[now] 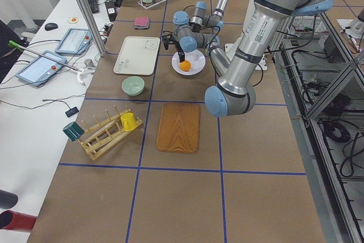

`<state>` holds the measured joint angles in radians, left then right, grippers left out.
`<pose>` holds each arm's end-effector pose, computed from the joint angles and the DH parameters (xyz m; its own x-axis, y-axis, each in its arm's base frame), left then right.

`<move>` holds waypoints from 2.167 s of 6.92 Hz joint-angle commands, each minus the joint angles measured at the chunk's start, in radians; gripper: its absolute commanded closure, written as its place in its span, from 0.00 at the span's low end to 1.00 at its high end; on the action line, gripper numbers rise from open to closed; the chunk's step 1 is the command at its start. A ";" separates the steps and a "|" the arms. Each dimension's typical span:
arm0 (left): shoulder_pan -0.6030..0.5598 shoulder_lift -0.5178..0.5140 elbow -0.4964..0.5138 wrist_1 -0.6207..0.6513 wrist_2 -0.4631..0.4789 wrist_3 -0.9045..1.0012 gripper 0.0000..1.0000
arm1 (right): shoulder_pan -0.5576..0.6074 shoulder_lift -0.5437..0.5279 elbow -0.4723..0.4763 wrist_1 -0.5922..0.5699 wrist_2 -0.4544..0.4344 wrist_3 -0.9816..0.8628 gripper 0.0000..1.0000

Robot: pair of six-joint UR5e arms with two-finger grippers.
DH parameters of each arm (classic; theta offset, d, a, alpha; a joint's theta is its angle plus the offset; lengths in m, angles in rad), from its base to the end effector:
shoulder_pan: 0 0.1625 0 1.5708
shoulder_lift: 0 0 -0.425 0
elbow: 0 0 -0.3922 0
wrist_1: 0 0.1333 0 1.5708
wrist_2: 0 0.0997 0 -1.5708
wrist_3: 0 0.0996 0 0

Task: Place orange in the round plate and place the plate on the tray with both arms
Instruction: 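Lower the orange onto the plate and open the left gripper, then slide the plate with the right gripper onto the cream tray while the left arm withdraws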

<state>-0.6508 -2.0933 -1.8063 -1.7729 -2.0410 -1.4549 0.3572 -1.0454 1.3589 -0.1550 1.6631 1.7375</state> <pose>0.4453 -0.4499 0.2304 0.4815 -0.2370 -0.8438 0.1904 0.9680 -0.1633 -0.5829 -0.3500 0.2951 -0.1894 0.1056 0.9762 -0.2347 0.9605 -0.1495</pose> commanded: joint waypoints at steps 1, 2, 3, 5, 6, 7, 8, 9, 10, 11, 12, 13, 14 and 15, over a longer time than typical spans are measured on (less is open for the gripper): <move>-0.177 0.061 -0.080 0.001 -0.178 0.133 0.03 | 0.002 0.004 0.025 0.008 -0.002 0.014 0.78; -0.208 0.082 -0.083 0.001 -0.194 0.172 0.03 | 0.002 0.004 0.031 0.008 -0.005 0.022 0.99; -0.223 0.091 -0.088 0.001 -0.194 0.203 0.03 | 0.003 0.004 0.037 0.008 -0.014 0.024 1.00; -0.268 0.102 -0.105 0.001 -0.194 0.209 0.03 | 0.006 0.004 0.055 0.009 -0.032 0.027 1.00; -0.298 0.123 -0.114 0.003 -0.195 0.253 0.03 | 0.009 0.004 0.062 0.011 -0.070 0.049 1.00; -0.331 0.172 -0.122 0.003 -0.194 0.356 0.03 | 0.012 0.028 0.062 0.012 -0.141 0.080 1.00; -0.366 0.224 -0.119 0.003 -0.186 0.475 0.03 | 0.022 0.054 0.052 0.011 -0.246 0.140 1.00; -0.394 0.258 -0.111 0.003 -0.180 0.564 0.03 | 0.040 0.095 0.011 0.006 -0.385 0.251 1.00; -0.403 0.265 -0.108 0.001 -0.179 0.583 0.03 | 0.060 0.114 -0.060 0.005 -0.481 0.304 1.00; -0.405 0.269 -0.107 0.001 -0.179 0.584 0.03 | 0.095 0.119 -0.095 -0.035 -0.509 0.336 1.00; -0.409 0.271 -0.107 0.001 -0.179 0.584 0.03 | 0.127 0.154 -0.095 -0.195 -0.528 0.384 1.00; -0.409 0.271 -0.107 0.001 -0.179 0.584 0.03 | 0.143 0.212 -0.096 -0.368 -0.545 0.395 1.00; -0.409 0.271 -0.103 0.001 -0.179 0.584 0.03 | 0.149 0.240 -0.096 -0.465 -0.546 0.413 1.00; -0.409 0.271 -0.103 0.001 -0.179 0.584 0.03 | 0.149 0.240 -0.098 -0.519 -0.551 0.451 1.00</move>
<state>-1.0596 -1.8226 -1.9109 -1.7718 -2.2197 -0.8715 0.5012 -0.8217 1.2628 -0.5791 1.1192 2.1507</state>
